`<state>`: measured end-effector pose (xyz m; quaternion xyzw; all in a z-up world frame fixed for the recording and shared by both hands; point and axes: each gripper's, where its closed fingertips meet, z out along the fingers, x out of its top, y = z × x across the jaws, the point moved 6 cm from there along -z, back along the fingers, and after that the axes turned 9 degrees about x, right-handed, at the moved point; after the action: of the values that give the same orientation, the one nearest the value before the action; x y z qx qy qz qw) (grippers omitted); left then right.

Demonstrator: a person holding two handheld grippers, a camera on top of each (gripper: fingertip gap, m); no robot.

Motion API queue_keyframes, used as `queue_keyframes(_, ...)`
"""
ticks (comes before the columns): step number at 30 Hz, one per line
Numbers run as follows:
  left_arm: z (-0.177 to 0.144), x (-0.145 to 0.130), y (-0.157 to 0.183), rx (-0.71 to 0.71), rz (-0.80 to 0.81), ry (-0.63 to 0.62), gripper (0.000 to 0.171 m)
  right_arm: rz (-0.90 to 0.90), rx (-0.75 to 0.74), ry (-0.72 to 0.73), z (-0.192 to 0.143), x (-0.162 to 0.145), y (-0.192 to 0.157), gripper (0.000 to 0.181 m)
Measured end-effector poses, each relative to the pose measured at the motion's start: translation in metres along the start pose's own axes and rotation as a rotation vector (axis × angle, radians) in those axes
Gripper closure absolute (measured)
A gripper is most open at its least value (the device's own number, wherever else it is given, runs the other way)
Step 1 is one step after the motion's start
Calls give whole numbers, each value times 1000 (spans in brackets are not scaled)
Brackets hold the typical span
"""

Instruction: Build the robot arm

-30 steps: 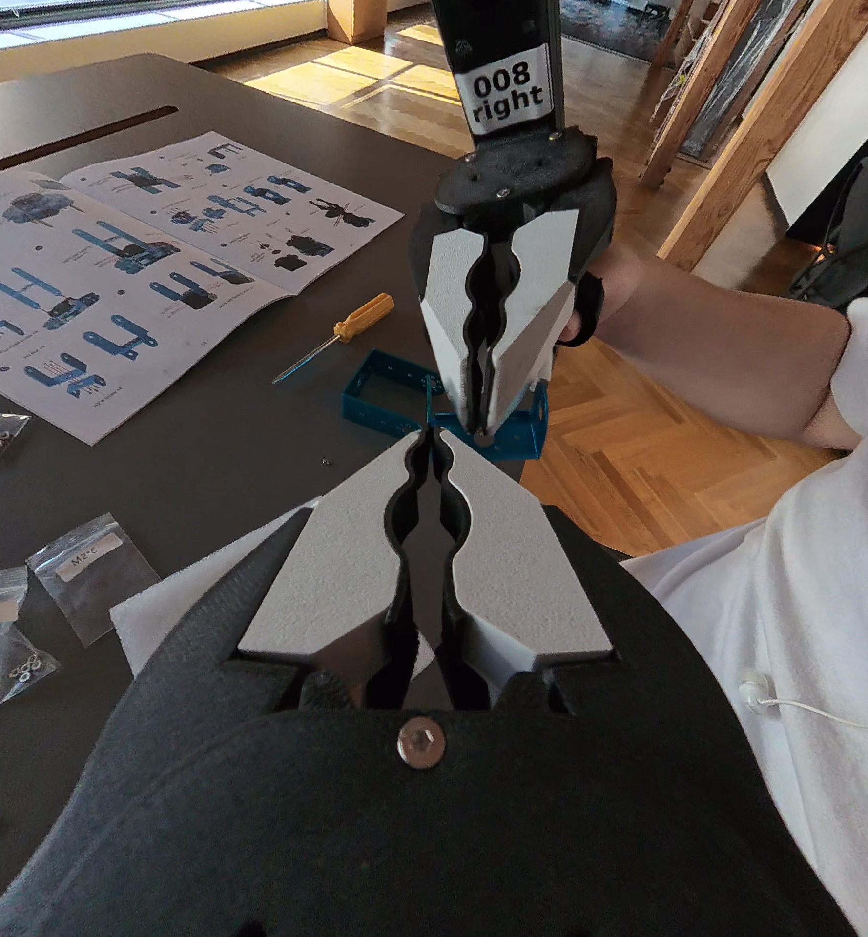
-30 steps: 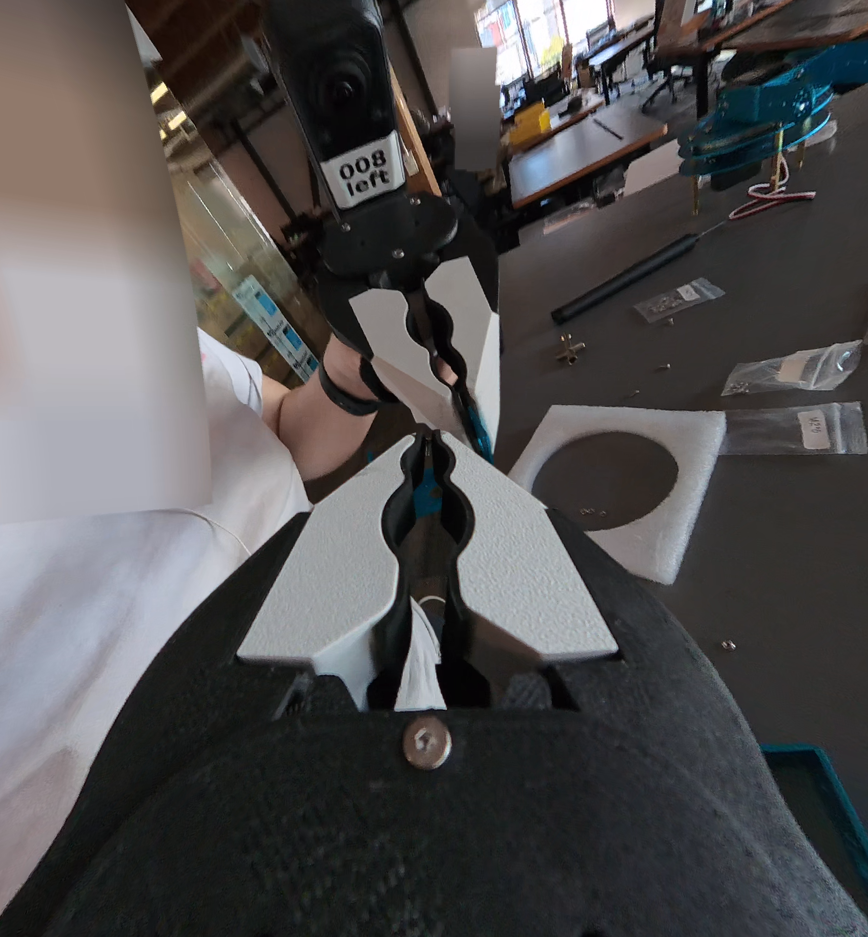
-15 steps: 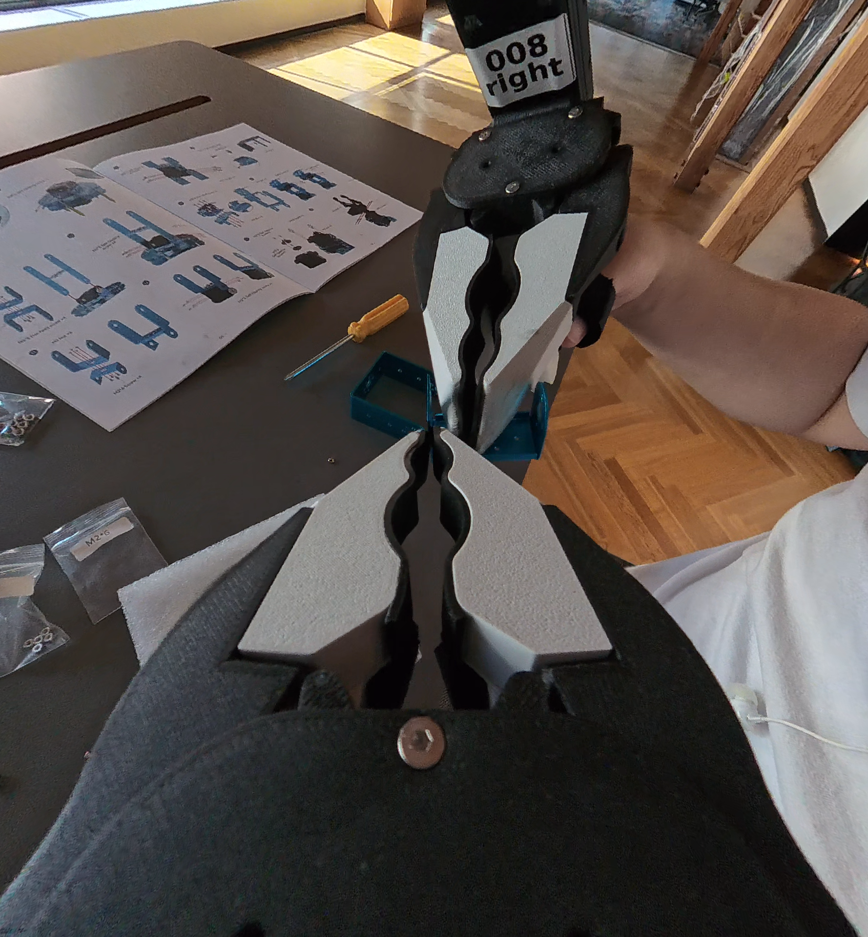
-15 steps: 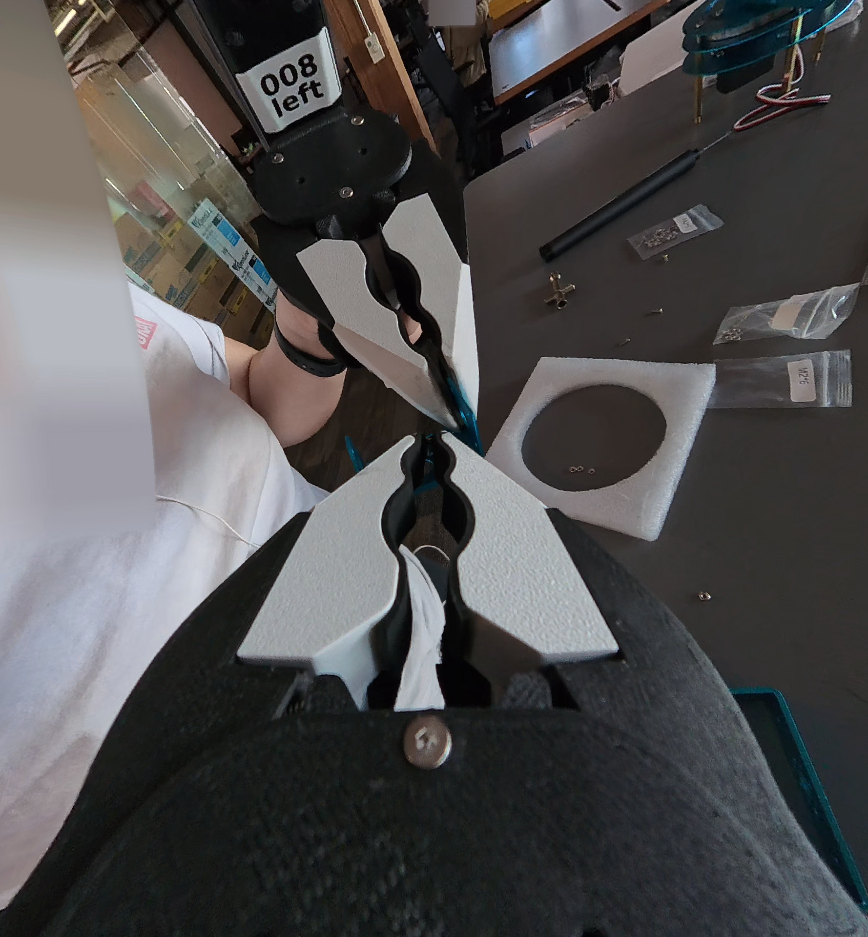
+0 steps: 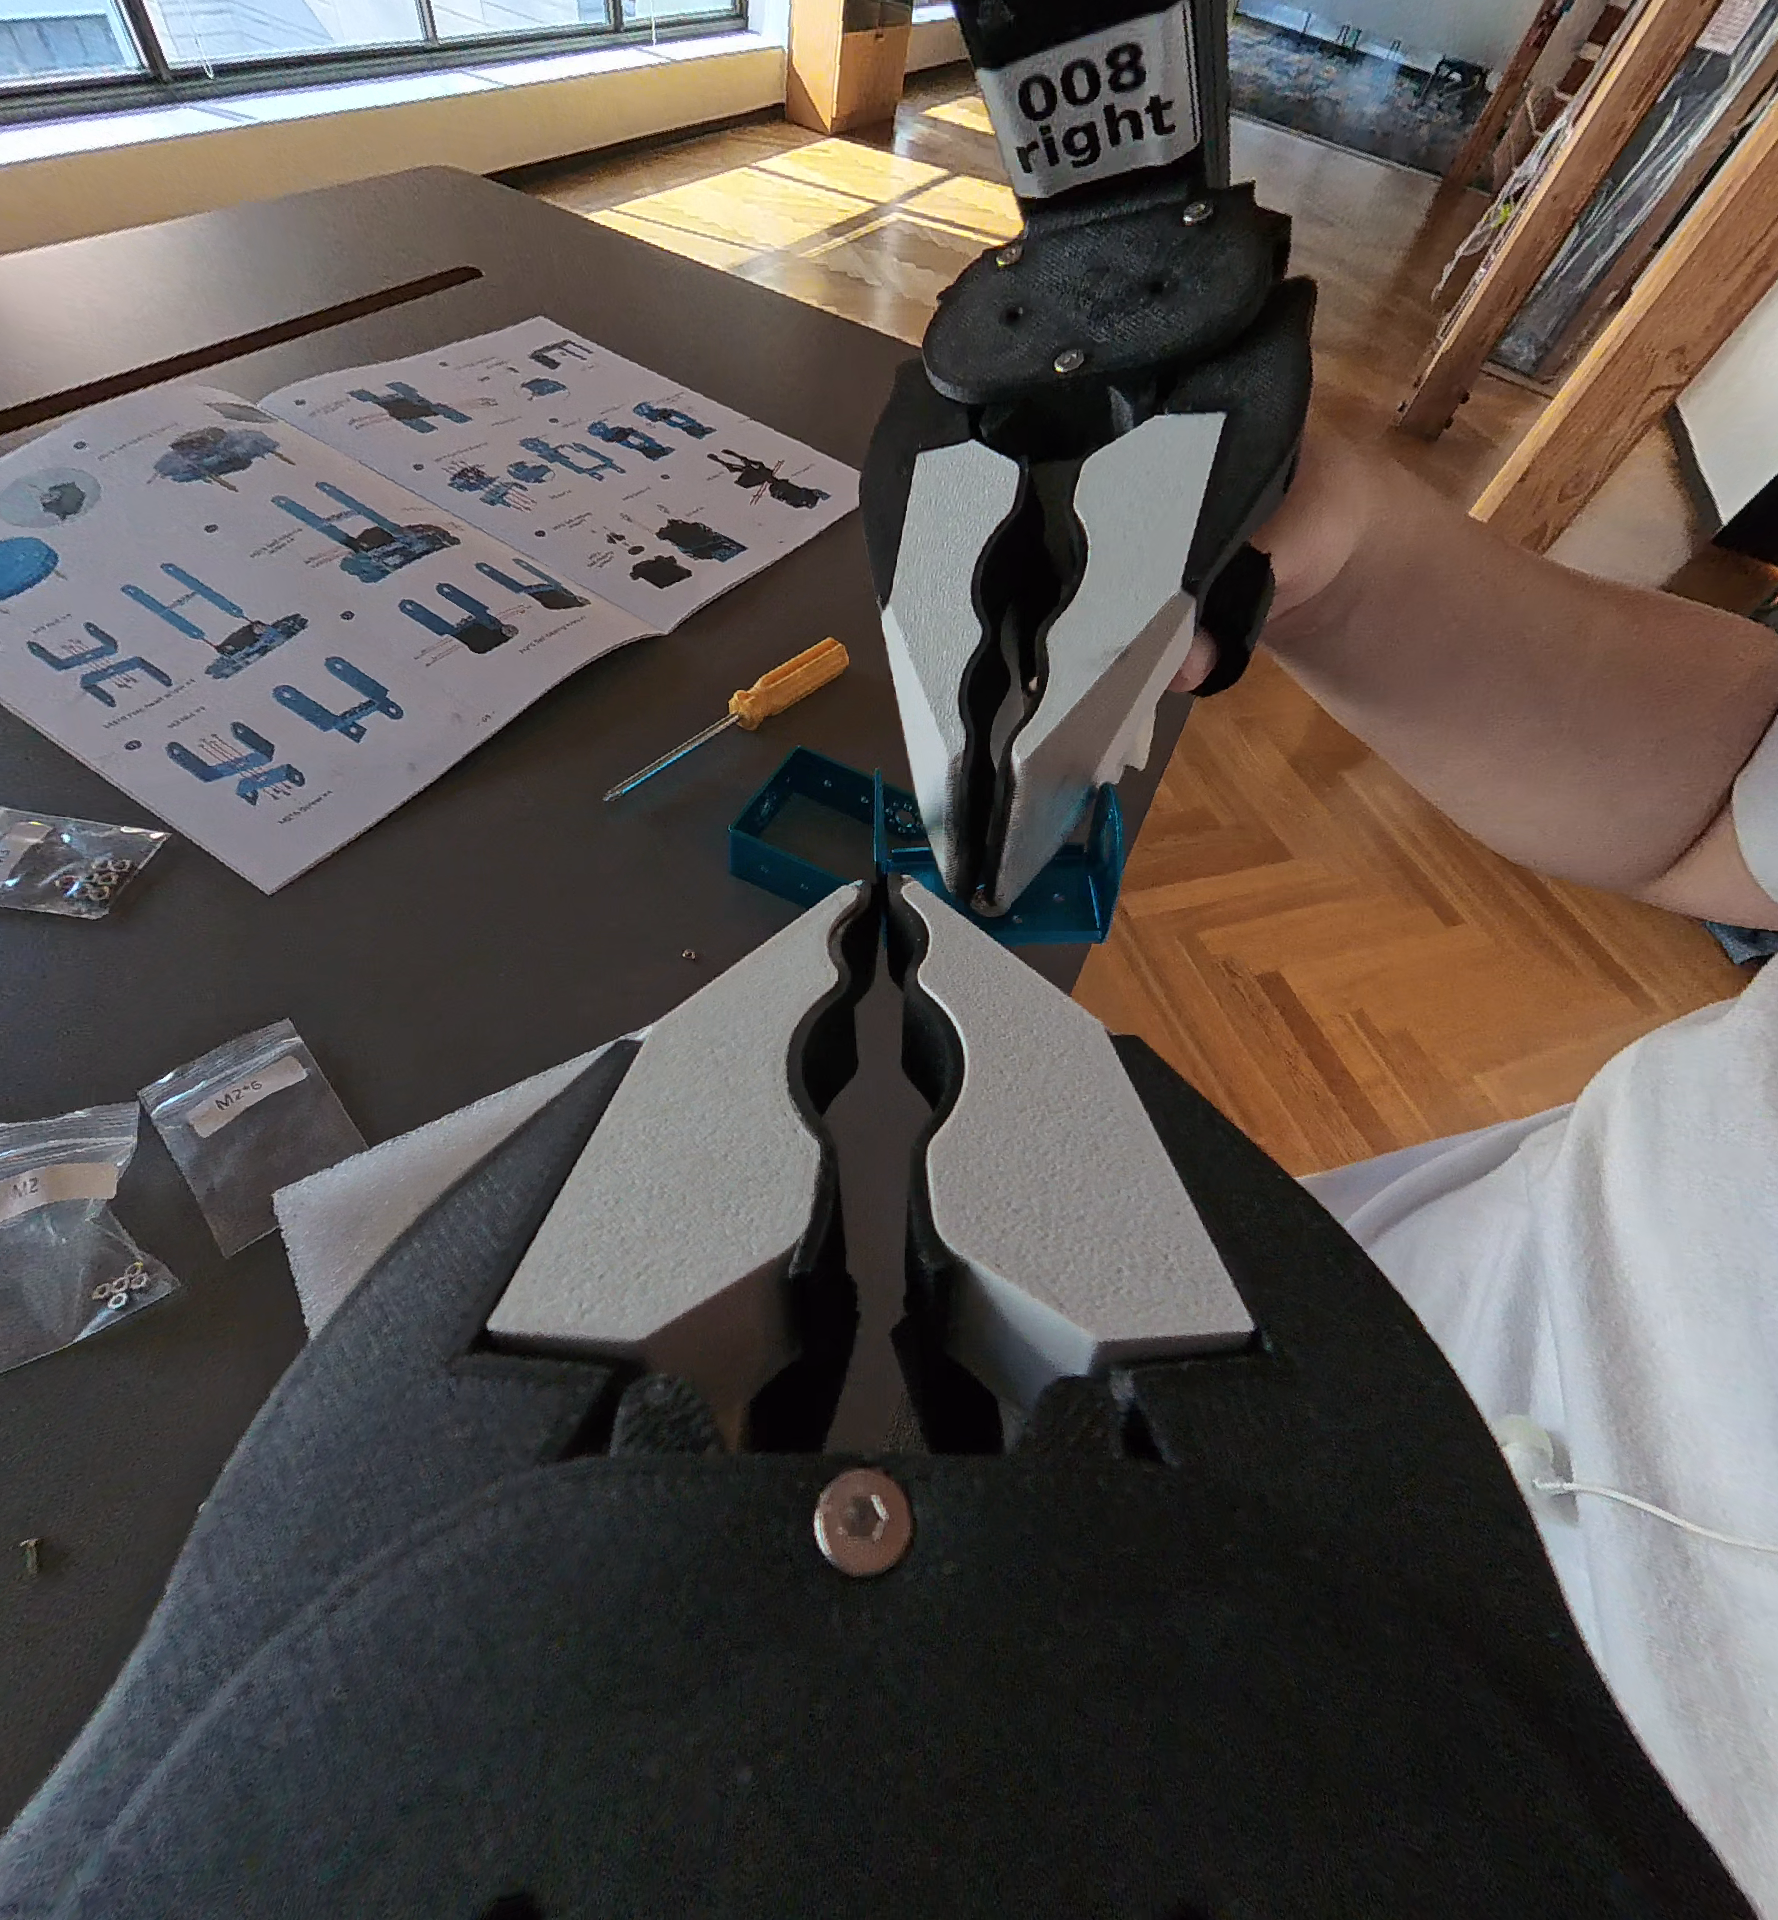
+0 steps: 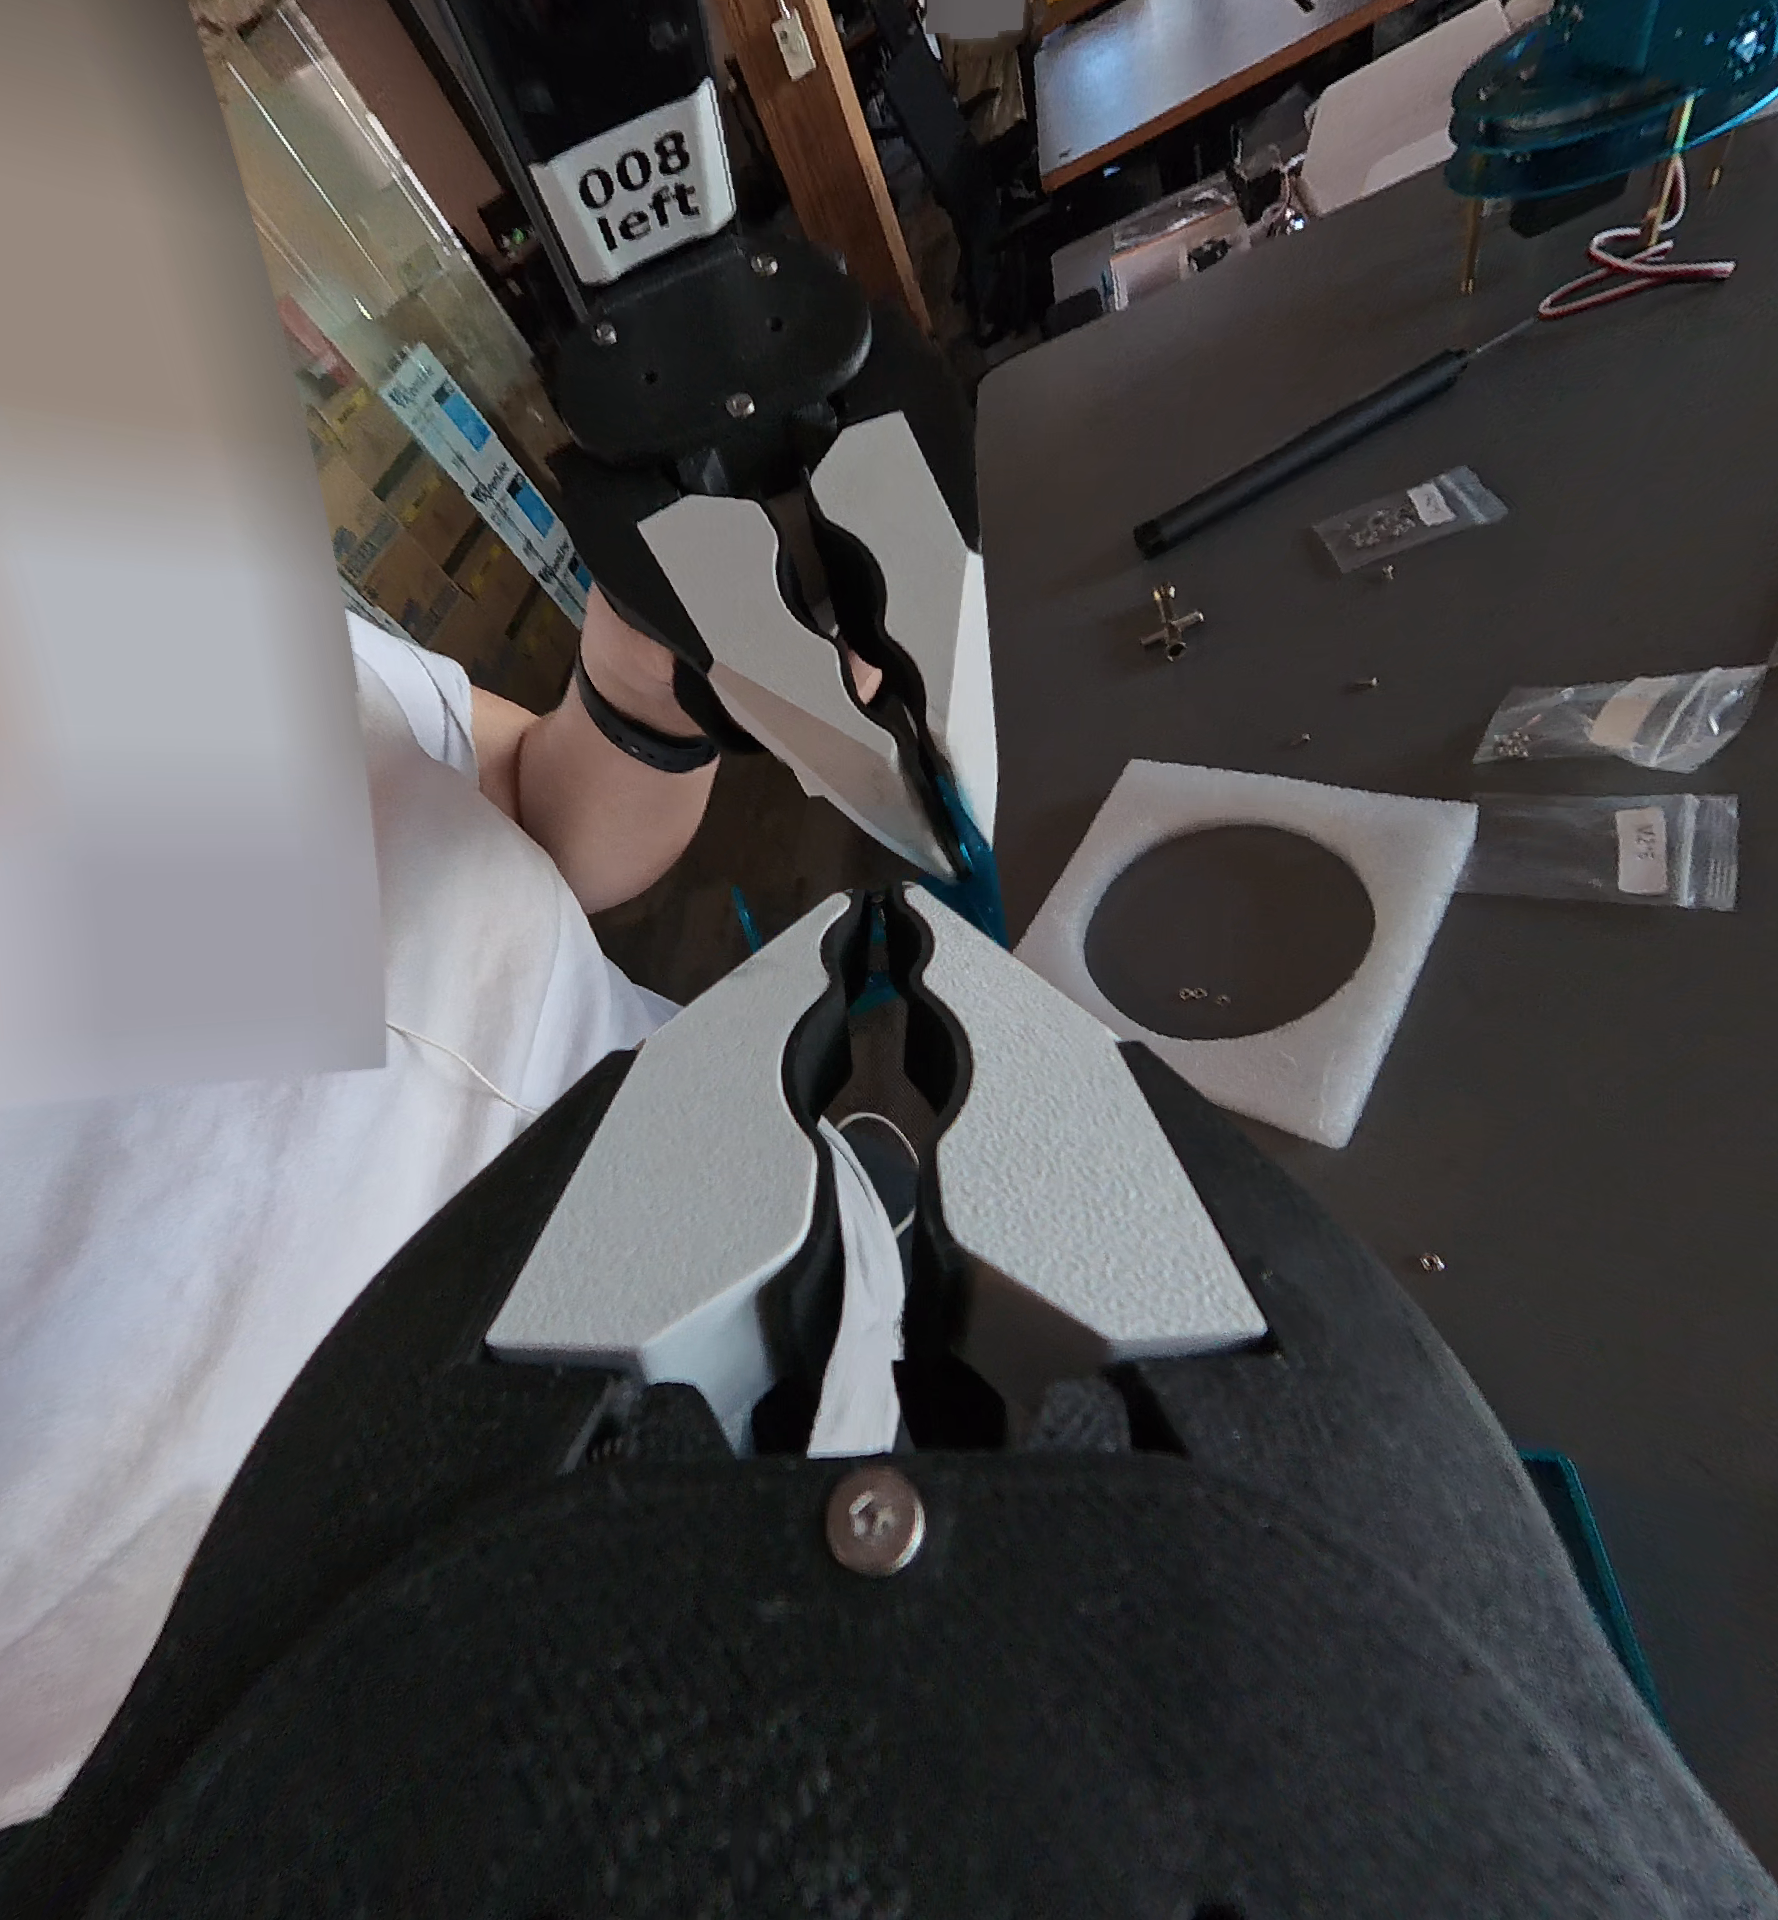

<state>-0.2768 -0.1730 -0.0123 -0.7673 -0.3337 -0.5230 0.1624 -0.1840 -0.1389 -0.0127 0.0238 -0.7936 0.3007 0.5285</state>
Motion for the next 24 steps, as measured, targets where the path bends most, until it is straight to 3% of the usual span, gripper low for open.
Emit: queue_keyframes(24, 1, 3, -5, 8, 5, 5, 171, -9, -37, -73, 0, 4, 5, 181)
